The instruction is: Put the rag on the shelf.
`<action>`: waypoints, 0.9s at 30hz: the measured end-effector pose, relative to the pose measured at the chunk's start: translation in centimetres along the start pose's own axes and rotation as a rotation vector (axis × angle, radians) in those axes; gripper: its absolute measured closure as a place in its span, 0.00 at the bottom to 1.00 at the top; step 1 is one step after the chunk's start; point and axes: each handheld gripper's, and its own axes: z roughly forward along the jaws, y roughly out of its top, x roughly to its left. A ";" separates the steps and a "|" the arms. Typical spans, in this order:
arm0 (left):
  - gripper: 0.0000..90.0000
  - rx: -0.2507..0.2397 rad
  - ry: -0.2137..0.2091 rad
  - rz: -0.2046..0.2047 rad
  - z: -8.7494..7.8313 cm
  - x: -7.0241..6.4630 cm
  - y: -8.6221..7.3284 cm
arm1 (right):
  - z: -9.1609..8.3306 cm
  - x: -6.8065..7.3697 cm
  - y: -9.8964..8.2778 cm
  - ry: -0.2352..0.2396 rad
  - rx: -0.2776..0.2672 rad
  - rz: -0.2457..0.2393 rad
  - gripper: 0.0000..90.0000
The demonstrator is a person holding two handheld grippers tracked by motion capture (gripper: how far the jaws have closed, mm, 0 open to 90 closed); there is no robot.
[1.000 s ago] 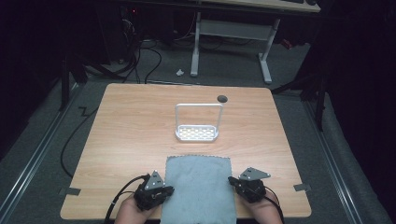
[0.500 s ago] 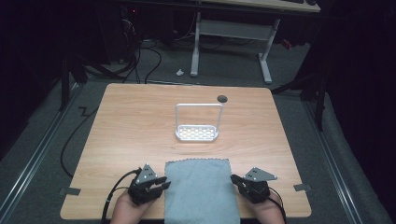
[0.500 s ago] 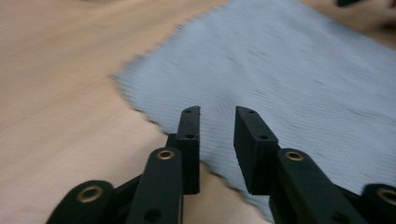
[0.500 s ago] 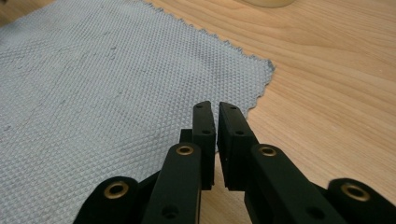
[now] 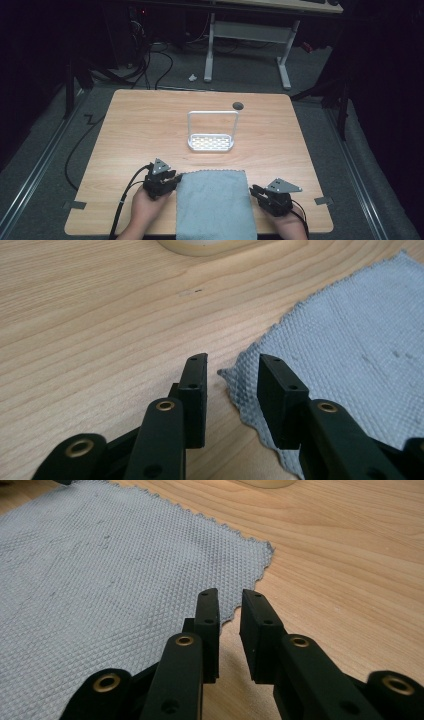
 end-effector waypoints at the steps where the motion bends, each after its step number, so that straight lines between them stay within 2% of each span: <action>1: 0.76 -0.002 -0.006 -0.002 0.1 0.0 0.0 | 0.1 0.0 0.0 -0.002 0.000 0.001 0.86; 5: 0.86 -0.007 -0.004 0.012 0.1 -0.2 -0.2 | 0.3 0.1 0.3 -0.009 -0.014 0.019 0.81; 6: 0.88 -0.005 -0.009 0.011 0.1 -0.2 -0.2 | 0.5 -0.1 0.6 0.013 -0.014 0.043 0.78; 7: 0.90 -0.004 -0.013 0.009 0.1 -0.2 -0.1 | 0.8 -0.1 1.0 0.017 0.000 0.047 0.76; 9: 0.94 -0.004 -0.028 -0.019 0.2 0.1 -0.1 | 1.4 -0.2 2.0 -0.012 0.009 0.019 0.76; 11: 0.96 -0.003 -0.035 -0.023 0.3 0.1 -0.1 | 2.1 -0.5 2.7 -0.015 0.007 0.052 0.76; 13: 0.97 -0.001 -0.041 -0.016 0.3 0.1 -0.1 | 3.4 -1.0 3.4 -0.047 0.023 0.055 0.75; 15: 0.97 -0.001 -0.045 -0.021 0.3 0.1 -0.1 | 4.5 -1.7 3.8 -0.036 0.039 0.103 0.75; 18: 0.97 -0.001 -0.046 -0.023 0.3 0.1 -0.1 | 5.5 -2.2 4.0 -0.044 0.045 0.120 0.75; 22: 0.98 0.001 -0.049 -0.025 0.3 0.2 -0.1 | 6.0 -2.4 3.8 -0.058 0.066 0.113 0.74; 25: 0.98 0.000 -0.047 -0.020 0.3 0.2 -0.1 | 6.3 -2.2 3.8 -0.027 0.065 0.086 0.73; 27: 0.98 0.001 -0.048 -0.020 0.3 0.2 -0.1 | 6.4 -2.0 3.8 -0.032 0.060 0.072 0.75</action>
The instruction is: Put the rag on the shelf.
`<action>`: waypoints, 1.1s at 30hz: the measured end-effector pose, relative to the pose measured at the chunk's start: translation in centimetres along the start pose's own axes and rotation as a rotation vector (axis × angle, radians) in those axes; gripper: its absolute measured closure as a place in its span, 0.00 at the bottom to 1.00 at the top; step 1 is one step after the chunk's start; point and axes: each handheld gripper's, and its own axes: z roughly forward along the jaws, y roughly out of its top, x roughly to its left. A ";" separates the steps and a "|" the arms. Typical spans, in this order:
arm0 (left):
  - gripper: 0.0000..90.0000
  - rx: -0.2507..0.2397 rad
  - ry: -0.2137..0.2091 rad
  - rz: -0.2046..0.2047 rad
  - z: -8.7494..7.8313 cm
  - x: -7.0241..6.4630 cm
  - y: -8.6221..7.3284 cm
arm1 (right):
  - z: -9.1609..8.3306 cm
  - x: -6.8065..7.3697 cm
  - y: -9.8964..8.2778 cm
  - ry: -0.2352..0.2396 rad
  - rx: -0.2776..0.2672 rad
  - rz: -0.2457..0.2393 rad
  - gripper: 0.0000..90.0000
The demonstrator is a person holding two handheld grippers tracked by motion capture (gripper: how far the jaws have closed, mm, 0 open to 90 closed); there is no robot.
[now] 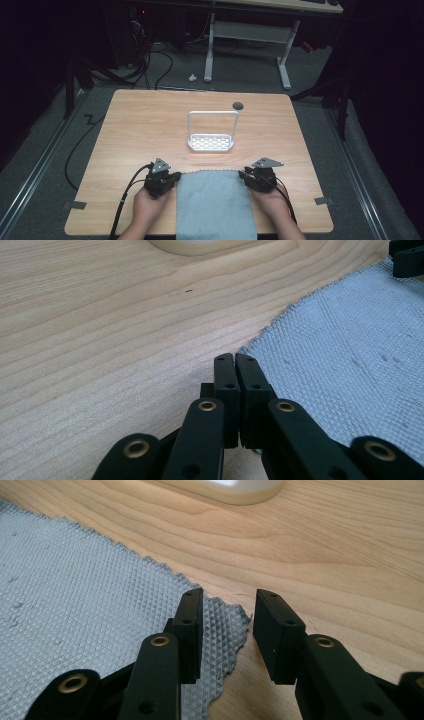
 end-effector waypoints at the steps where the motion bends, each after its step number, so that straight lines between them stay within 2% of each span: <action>1: 0.98 0.000 0.000 0.002 0.0 0.0 0.0 | 0.0 0.1 0.0 -0.010 -0.003 -0.004 0.79; 4: 0.98 0.001 0.000 0.002 0.0 0.0 0.0 | 0.0 0.3 -0.1 -0.011 0.003 -0.032 0.86; 11: 0.98 0.002 -0.002 0.004 0.0 0.0 0.0 | 0.0 0.5 -0.1 -0.008 0.002 -0.053 0.98; 15: 0.99 -0.001 0.013 0.027 -0.2 -0.2 -0.1 | -0.1 0.5 -0.1 -0.004 -0.003 -0.050 0.99; 21: 0.99 -0.038 0.008 0.038 -0.6 -0.3 -0.2 | -1.2 0.8 -0.2 0.001 -0.055 -0.053 0.99; 29: 0.99 -0.095 -0.019 0.013 -1.4 -0.1 -0.3 | -2.6 1.3 -0.3 0.002 -0.115 -0.066 0.99; 31: 0.99 -0.121 -0.033 -0.005 -1.8 -0.1 -0.2 | -2.9 1.5 -0.3 0.001 -0.129 -0.070 0.99; 33: 0.99 -0.147 -0.039 -0.005 -2.2 -0.3 -0.1 | -3.2 1.6 -0.3 0.006 -0.143 -0.077 0.99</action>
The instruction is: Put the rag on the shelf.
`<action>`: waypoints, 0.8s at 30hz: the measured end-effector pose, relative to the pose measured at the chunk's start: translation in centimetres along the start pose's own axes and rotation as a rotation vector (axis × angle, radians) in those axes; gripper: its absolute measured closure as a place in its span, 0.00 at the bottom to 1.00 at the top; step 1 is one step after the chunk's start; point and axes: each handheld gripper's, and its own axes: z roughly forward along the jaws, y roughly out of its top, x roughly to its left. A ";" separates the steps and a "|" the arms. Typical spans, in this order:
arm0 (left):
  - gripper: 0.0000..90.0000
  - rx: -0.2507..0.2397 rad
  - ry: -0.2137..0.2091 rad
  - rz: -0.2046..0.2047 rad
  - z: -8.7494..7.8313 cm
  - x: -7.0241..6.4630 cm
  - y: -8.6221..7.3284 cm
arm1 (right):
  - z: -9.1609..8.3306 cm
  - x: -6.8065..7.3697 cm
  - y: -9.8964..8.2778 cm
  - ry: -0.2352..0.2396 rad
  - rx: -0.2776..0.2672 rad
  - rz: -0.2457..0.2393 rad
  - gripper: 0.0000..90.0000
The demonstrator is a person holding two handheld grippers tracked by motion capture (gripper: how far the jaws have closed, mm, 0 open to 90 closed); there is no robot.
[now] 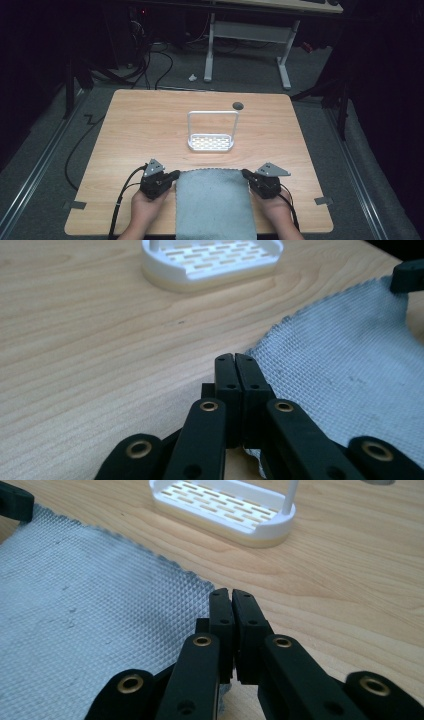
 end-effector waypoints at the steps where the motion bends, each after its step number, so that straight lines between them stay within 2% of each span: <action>1: 0.99 -0.011 -0.002 0.007 -0.2 -0.1 0.1 | -0.1 0.0 0.0 0.002 -0.005 -0.006 0.99; 5: 0.99 -0.054 -0.005 0.012 -1.1 -0.4 0.5 | -0.9 0.2 0.3 0.012 -0.038 -0.012 0.99; 12: 0.99 -0.122 -0.019 0.028 -2.7 -1.1 1.7 | -2.5 0.6 1.1 -0.004 -0.122 -0.011 0.99; 16: 0.99 -0.163 -0.022 0.052 -3.7 -1.9 2.4 | -3.5 0.9 1.6 -0.010 -0.174 -0.015 0.99; 18: 0.99 -0.177 -0.016 0.071 -4.1 -2.1 2.8 | -3.9 0.9 1.9 -0.006 -0.199 -0.013 0.99; 20: 0.99 -0.195 -0.013 0.078 -4.5 -2.2 3.2 | -4.4 1.0 2.3 0.008 -0.233 0.002 0.99; 24: 0.99 -0.242 -0.010 0.087 -5.6 -2.2 4.4 | -5.3 1.0 3.5 0.017 -0.267 -0.003 0.99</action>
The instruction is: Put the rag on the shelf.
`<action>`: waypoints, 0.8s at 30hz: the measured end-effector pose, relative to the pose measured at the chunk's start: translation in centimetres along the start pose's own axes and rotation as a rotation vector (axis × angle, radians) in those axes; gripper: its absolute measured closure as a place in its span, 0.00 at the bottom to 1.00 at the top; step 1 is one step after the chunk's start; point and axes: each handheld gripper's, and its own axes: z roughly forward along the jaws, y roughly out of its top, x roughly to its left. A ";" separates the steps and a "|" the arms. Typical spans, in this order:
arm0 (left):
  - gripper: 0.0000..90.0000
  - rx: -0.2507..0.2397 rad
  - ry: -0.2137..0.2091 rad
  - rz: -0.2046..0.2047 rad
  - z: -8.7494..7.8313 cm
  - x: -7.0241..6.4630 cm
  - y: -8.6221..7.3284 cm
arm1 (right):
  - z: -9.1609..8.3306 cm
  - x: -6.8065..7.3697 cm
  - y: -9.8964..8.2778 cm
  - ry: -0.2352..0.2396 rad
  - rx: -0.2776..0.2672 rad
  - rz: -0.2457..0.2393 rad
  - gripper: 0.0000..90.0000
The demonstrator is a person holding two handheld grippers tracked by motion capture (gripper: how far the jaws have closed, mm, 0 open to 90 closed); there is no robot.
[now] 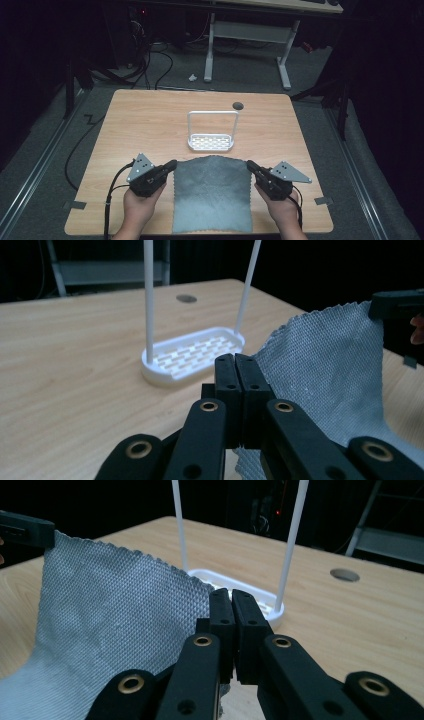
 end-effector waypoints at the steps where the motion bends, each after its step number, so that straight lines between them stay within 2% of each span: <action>1: 0.99 -0.017 -0.006 -0.013 -0.1 0.0 0.3 | -0.1 0.0 0.3 0.001 -0.008 0.001 0.99; 3: 0.99 -0.031 -0.008 -0.014 -0.2 0.1 1.1 | 0.0 -0.1 0.9 -0.001 -0.014 -0.010 0.99; 7: 0.99 -0.049 -0.001 0.027 -0.3 -0.1 2.6 | -0.1 -0.3 2.4 -0.006 -0.047 -0.018 0.99; 18: 0.99 -0.133 0.014 0.060 -0.7 0.1 6.0 | -0.5 -0.3 6.4 -0.037 -0.148 -0.051 0.99; 24: 0.99 -0.171 0.026 0.070 -1.2 0.5 7.5 | -0.7 -0.6 8.0 -0.045 -0.185 -0.057 0.99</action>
